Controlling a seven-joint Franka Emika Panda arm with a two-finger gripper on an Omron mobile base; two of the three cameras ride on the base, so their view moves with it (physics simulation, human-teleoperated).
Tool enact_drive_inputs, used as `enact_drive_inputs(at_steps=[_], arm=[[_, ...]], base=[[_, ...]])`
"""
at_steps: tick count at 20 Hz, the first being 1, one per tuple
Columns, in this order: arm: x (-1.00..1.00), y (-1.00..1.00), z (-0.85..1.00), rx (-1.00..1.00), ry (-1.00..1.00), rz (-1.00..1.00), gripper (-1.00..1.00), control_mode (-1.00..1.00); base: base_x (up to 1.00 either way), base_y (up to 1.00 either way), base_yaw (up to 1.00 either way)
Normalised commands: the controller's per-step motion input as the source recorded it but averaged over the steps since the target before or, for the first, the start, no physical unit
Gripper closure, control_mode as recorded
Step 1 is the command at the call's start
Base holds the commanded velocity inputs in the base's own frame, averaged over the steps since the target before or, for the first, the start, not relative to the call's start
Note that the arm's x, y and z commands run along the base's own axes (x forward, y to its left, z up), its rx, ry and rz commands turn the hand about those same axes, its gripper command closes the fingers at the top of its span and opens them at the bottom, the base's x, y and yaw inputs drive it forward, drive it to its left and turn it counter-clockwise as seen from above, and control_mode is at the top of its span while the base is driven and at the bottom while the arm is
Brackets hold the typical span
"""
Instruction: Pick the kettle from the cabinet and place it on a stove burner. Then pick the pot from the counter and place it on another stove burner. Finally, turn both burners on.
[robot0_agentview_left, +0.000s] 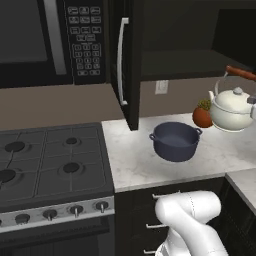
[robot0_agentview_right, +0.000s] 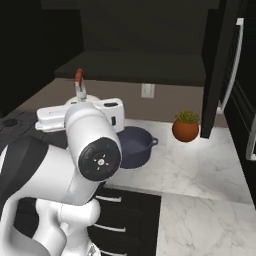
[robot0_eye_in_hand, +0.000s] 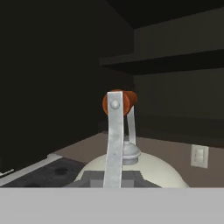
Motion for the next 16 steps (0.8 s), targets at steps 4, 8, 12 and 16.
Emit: enact_drive_inputs(at_steps=[4,8,12,16], arm=[[0.0,0.0,0.0,0.0,0.0,0.0,1.0,1.0],[0.0,0.0,0.0,0.0,0.0,0.0,1.0,1.0],[0.0,0.0,0.0,0.0,0.0,0.0,1.0,1.0],[0.0,0.0,0.0,0.0,0.0,0.0,1.0,1.0]], base=[[-0.69,0.19,0.0],[-0.6,0.39,0.0],[-0.51,0.53,0.0],[-0.46,0.61,0.0]])
